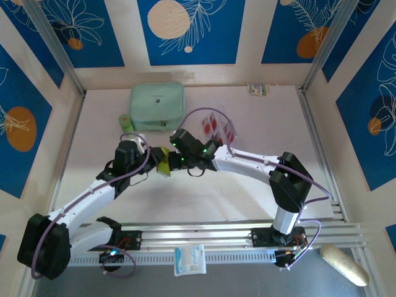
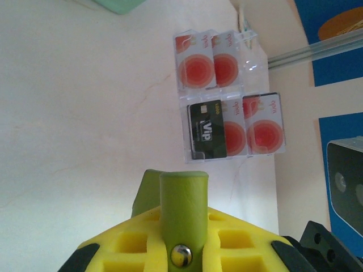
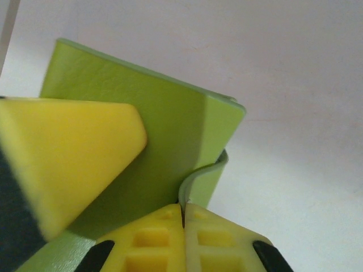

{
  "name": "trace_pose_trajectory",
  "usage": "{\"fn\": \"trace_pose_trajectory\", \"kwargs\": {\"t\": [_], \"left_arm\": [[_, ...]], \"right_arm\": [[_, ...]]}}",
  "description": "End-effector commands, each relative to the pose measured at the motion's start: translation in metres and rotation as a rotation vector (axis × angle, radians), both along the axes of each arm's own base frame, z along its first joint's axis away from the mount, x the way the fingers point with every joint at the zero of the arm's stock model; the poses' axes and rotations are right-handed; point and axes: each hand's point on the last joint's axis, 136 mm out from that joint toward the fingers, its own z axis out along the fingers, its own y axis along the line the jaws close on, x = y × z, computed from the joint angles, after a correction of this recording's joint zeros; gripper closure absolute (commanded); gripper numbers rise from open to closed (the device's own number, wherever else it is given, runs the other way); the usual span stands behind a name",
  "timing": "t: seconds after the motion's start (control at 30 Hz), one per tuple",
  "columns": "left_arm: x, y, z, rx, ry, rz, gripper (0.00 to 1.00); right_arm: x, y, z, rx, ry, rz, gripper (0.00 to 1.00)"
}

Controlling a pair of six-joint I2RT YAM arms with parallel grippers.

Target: Put the credit cards into the card holder

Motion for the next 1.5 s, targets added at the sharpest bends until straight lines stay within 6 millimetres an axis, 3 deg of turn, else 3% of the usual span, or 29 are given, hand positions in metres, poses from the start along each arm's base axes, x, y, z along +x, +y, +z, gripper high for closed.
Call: {"fn": "trace_pose_trajectory", "kwargs": {"t": [0.0,0.1,0.2,0.43,0.53,0.7,0.83,0.97,1.13,1.3,1.47], "left_arm": [[0.001,-0.016,0.050,-0.092,-0.148,-0.066,1.00],[0.000,-0.017,0.053,-0.099,-0.150,-0.068,1.00],[0.000,-0.017,0.056,-0.104,-0.153,-0.068,1.00],[0.002,-0.017,0.058,-0.140,-0.150,-0.049,1.00],[0.005,-0.019,0.066,-0.190,-0.160,-0.036,1.00],[0.011,-0.022,0.079,-0.262,-0.168,-0.019,1.00],[0.014,-0.025,0.087,-0.314,-0.177,-0.016,1.00],[0.018,-0.028,0.093,-0.359,-0.181,-0.008,1.00],[0.020,-0.031,0.102,-0.411,-0.194,-0.004,1.00],[0.020,-0.030,0.110,-0.430,-0.211,0.007,1.00],[0.020,-0.030,0.113,-0.441,-0.217,0.010,1.00]], "right_arm": [[-0.005,-0.067,-0.071,-0.253,0.098,-0.128,1.00],[-0.007,-0.087,-0.081,-0.248,0.129,-0.164,1.00],[-0.009,-0.097,-0.078,-0.237,0.130,-0.177,1.00],[-0.019,-0.091,-0.036,-0.112,0.104,-0.133,0.99],[-0.021,-0.083,-0.005,0.018,0.080,-0.112,0.84],[-0.019,-0.075,0.055,0.277,0.013,-0.085,0.41],[-0.012,-0.069,0.084,0.411,-0.002,-0.073,0.30],[0.001,-0.058,0.095,0.508,0.007,-0.061,0.29],[0.014,-0.050,0.089,0.558,0.014,-0.082,0.35],[0.022,-0.060,0.077,0.615,0.023,-0.139,0.51],[0.024,-0.068,0.066,0.643,0.037,-0.171,0.55]]}}
